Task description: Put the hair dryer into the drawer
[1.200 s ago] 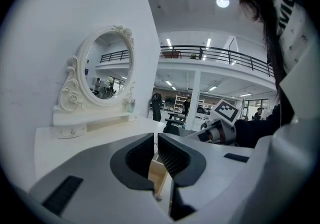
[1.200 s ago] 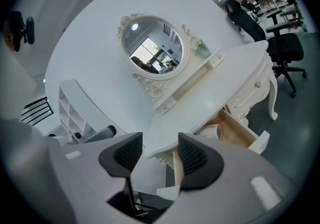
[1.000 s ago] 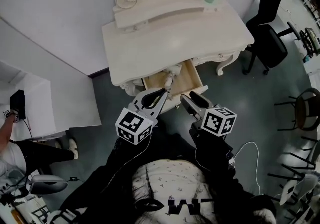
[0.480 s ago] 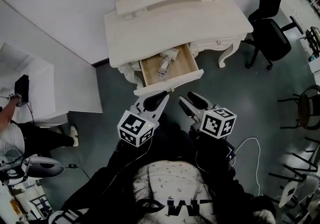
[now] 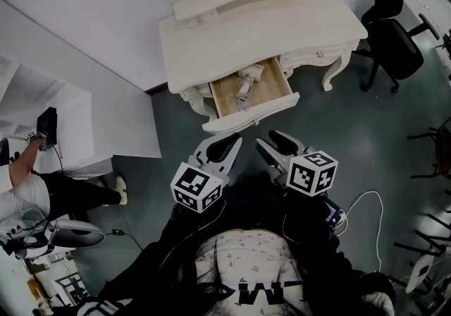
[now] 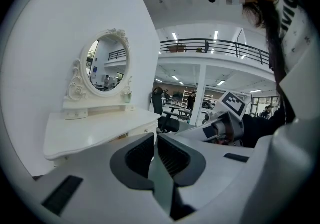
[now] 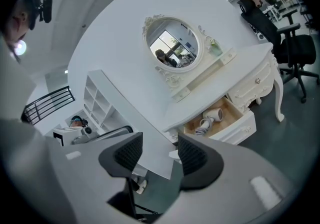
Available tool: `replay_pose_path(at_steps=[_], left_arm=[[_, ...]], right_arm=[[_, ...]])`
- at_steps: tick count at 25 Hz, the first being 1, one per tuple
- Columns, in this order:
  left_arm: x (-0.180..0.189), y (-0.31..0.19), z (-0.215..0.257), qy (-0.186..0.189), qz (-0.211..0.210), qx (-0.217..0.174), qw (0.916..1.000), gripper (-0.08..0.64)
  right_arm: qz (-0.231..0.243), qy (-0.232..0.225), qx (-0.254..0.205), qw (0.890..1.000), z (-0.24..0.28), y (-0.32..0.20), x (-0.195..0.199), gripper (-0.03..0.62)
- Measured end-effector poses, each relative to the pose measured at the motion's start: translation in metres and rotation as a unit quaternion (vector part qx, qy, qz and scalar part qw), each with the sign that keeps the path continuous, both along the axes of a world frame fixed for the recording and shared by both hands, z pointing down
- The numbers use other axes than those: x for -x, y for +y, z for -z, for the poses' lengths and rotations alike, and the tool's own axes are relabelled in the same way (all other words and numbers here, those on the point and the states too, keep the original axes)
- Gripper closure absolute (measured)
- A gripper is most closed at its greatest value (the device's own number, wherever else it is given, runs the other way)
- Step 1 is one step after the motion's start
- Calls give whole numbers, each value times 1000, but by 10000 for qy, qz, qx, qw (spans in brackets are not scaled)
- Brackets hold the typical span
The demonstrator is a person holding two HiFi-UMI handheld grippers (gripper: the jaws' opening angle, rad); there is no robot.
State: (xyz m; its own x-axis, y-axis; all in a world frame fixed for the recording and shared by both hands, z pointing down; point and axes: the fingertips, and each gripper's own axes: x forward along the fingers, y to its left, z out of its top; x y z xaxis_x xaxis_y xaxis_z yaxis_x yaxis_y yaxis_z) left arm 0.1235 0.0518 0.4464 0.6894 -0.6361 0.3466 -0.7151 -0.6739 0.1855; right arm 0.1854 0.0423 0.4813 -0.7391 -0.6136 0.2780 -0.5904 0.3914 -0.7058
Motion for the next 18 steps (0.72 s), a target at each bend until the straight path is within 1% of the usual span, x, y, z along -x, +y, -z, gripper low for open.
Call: replay_pose_path(at_steps=[5, 10, 17, 18], left_arm=[[15, 11, -3, -28, -5, 25, 10000, 557], [55, 28, -5, 64, 186, 35, 9998, 557], [112, 64, -3, 233, 271, -28, 9994, 557], [118, 70, -3, 267, 268, -49, 9993, 557]], right_arm=[[80, -12, -56, 10000, 2, 3, 18, 360], [179, 105, -110, 9997, 5, 18, 54, 362], [229, 181, -143, 9995, 10, 64, 107, 365], [219, 205, -167, 9994, 11, 71, 113, 388]])
